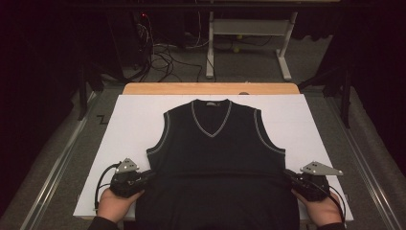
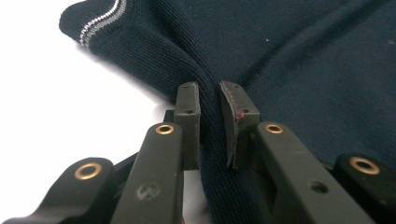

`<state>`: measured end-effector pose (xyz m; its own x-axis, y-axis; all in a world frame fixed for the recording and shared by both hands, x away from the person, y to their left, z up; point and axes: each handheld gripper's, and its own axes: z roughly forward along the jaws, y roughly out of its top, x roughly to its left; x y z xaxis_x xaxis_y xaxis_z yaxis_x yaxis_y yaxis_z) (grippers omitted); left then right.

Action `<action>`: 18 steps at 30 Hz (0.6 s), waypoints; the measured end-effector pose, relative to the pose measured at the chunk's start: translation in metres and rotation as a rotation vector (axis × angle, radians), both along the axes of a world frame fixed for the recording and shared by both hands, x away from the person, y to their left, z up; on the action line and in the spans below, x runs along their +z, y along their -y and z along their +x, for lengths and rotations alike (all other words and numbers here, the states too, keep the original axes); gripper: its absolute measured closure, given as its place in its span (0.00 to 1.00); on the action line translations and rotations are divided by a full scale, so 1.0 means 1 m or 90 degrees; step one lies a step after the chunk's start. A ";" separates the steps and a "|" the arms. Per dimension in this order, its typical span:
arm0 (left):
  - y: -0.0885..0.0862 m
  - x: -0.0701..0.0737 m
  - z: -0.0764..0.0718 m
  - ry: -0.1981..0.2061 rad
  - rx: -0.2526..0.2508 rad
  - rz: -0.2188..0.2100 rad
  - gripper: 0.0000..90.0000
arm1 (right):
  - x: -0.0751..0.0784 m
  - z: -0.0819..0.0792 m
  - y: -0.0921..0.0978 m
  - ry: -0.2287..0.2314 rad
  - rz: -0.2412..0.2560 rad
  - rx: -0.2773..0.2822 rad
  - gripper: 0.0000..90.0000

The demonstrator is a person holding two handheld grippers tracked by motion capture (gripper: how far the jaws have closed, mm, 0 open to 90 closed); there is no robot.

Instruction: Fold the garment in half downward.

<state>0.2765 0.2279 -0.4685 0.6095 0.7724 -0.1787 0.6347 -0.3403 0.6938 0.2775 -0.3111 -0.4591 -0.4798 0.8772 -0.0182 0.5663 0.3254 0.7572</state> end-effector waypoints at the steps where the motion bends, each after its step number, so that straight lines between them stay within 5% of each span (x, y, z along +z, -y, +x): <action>1: 0.000 0.001 -0.003 0.000 -0.005 0.002 0.83 | 0.000 -0.003 0.001 0.001 -0.001 0.003 0.96; 11: -0.007 0.004 -0.032 0.011 -0.022 0.006 0.82 | -0.003 -0.026 0.008 -0.006 -0.012 0.023 0.96; 18: -0.015 0.007 -0.043 -0.009 -0.044 0.001 0.82 | -0.001 -0.041 0.013 -0.008 -0.009 0.033 0.96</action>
<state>0.2339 0.2433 -0.4619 0.6587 0.7289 -0.1865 0.6192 -0.3843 0.6847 0.2369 -0.3241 -0.4605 -0.5242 0.8512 -0.0237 0.5577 0.3642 0.7459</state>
